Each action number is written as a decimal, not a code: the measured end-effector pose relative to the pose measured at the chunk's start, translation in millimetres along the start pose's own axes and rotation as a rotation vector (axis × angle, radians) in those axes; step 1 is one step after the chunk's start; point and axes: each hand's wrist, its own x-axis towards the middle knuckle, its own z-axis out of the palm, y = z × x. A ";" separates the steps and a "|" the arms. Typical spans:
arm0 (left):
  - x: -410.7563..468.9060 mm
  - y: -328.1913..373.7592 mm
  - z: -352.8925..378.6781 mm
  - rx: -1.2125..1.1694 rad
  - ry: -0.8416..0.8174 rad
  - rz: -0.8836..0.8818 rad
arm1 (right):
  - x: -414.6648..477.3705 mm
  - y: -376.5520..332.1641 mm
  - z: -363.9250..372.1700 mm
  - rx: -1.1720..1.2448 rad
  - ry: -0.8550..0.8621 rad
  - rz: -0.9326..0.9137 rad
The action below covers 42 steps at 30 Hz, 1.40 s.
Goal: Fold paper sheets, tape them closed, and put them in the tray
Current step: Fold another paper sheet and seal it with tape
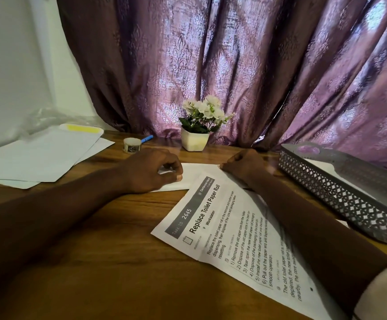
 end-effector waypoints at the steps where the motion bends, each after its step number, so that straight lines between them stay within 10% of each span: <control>1: -0.1 -0.1 0.1 -0.002 0.001 0.001 | 1.1 -1.2 -0.3 -0.013 -0.005 0.017; 42: 0.8 1.6 1.8 0.017 -0.021 0.016 | -2.2 -15.7 -16.7 -0.259 -0.145 -0.080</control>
